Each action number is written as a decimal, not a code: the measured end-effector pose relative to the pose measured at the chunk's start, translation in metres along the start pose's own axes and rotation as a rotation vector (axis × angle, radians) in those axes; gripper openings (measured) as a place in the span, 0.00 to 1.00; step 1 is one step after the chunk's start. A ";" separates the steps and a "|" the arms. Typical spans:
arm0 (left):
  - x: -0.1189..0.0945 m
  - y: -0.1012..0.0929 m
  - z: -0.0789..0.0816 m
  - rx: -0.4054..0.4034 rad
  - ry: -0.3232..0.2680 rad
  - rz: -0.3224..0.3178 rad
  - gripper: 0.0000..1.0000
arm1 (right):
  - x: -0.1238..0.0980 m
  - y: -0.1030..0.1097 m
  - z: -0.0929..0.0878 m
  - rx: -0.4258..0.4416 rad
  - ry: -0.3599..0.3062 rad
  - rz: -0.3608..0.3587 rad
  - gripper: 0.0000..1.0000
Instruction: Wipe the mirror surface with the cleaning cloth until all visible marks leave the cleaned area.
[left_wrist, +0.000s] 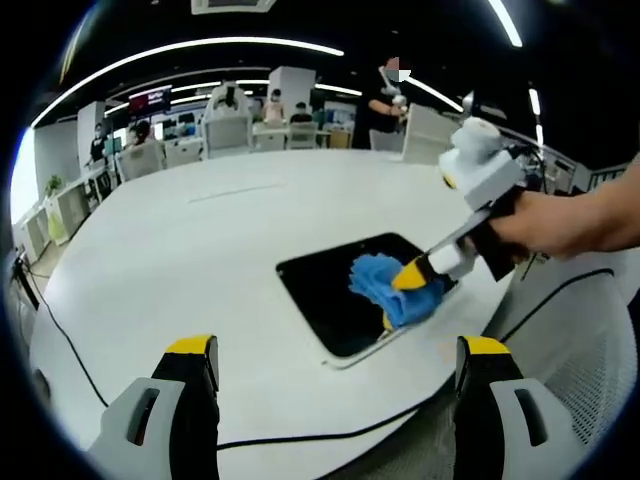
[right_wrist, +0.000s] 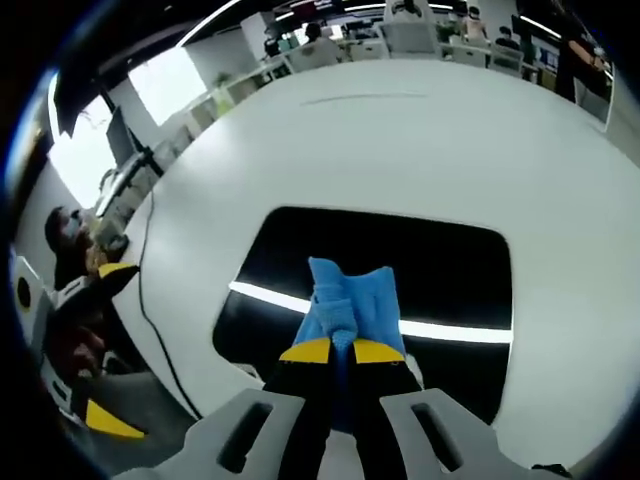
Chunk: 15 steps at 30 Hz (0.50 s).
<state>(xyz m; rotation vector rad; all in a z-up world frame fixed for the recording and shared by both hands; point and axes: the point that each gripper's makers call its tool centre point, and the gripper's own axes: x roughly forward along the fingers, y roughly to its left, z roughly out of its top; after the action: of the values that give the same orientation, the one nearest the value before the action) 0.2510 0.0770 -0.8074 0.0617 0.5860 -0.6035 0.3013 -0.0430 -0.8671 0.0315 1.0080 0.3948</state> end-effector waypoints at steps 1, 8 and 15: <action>0.000 0.001 0.000 0.000 0.001 0.004 0.99 | 0.001 0.002 0.001 -0.003 0.003 0.002 0.01; 0.000 0.000 -0.002 0.002 0.011 0.003 0.99 | 0.009 0.021 0.006 -0.022 0.015 0.024 0.01; -0.001 0.002 -0.001 -0.005 0.003 0.013 0.99 | 0.017 0.041 0.010 -0.037 0.025 0.053 0.01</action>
<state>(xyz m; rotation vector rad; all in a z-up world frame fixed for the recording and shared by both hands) 0.2510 0.0793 -0.8075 0.0616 0.5895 -0.5889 0.3056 0.0023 -0.8672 0.0199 1.0260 0.4633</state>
